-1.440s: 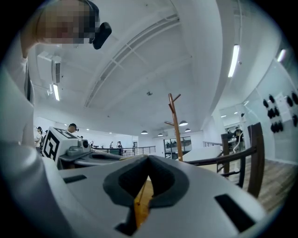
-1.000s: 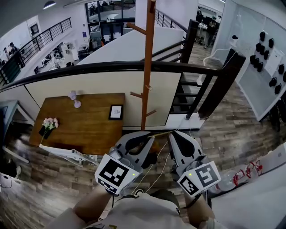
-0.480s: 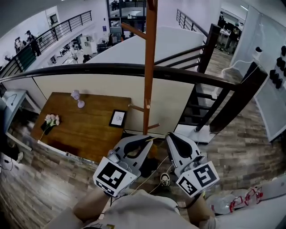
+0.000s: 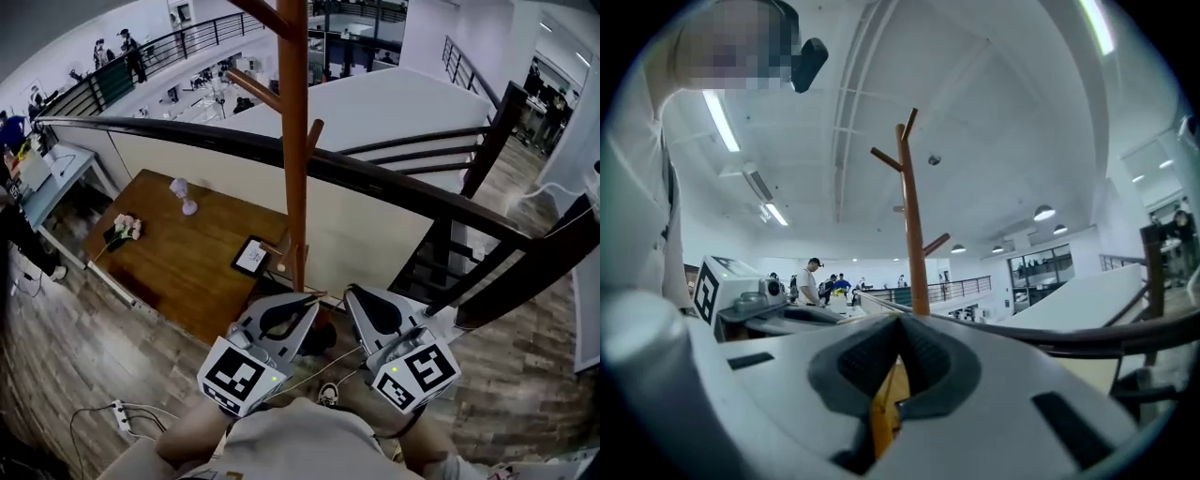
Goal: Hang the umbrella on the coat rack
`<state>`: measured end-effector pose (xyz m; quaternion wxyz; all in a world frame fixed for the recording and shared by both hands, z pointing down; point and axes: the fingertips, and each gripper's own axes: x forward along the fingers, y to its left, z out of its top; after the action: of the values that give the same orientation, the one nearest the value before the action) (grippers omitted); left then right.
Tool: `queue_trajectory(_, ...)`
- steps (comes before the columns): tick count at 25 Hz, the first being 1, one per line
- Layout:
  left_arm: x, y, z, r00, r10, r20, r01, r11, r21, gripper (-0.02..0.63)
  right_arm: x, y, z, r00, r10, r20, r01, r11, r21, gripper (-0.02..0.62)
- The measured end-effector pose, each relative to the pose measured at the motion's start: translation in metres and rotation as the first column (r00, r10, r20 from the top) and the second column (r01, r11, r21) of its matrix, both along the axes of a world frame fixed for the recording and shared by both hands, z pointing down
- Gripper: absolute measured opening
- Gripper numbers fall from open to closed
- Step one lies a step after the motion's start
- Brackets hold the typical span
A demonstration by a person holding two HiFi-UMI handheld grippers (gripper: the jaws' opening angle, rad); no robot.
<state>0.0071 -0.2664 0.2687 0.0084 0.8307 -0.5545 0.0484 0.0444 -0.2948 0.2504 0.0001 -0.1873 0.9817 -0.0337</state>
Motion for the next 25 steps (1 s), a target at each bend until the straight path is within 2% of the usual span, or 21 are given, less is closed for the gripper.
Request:
queue_trajectory(6, 0.017, -0.036, 0.003, 0.994, -0.112, 0.005, 0.112, 0.994, -0.013, 0.000, 0.010, -0.040, 0.002, 0.993, -0.119, 0.009, 0.119, 0.993, 0.003, 0.005)
queue_trajectory(14, 0.023, -0.061, 0.017, 0.980, -0.197, -0.005, 0.197, 0.980, -0.037, 0.000, 0.011, -0.070, 0.018, 0.980, -0.197, 0.009, 0.197, 0.980, -0.015, 0.006)
queue_trajectory(20, 0.016, -0.064, 0.037, 0.973, -0.232, -0.002, 0.231, 0.970, -0.074, 0.000, 0.009, -0.073, 0.039, 0.977, -0.213, -0.007, 0.212, 0.976, -0.057, 0.006)
queue_trajectory(25, 0.015, -0.069, 0.053, 0.977, -0.211, -0.029, 0.207, 0.973, -0.105, 0.000, 0.005, -0.080, 0.059, 0.979, -0.200, -0.032, 0.196, 0.975, -0.109, 0.006)
